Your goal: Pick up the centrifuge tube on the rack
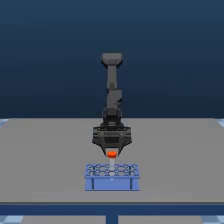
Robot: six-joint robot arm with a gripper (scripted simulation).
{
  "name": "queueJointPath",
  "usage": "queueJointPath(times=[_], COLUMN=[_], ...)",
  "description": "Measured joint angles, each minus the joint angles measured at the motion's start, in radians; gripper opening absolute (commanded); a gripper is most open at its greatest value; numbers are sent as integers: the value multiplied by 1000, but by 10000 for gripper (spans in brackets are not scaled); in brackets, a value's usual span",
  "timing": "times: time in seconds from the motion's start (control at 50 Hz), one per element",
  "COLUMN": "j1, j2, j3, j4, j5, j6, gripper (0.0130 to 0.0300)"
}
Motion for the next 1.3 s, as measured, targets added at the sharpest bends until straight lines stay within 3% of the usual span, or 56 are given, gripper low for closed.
queueJointPath(times=[0.24, 0.46, 0.48, 1.02, 1.3], j1=[0, 0, 0, 0, 0], j2=[33, 38, 38, 38, 11], j3=[17, 20, 20, 20, 8], j4=[-1, -1, -1, -1, 0], j5=[-53, -73, -74, -77, -47], j6=[1, 1, 1, 1, 0], gripper=[300, 300, 130, 130, 130])
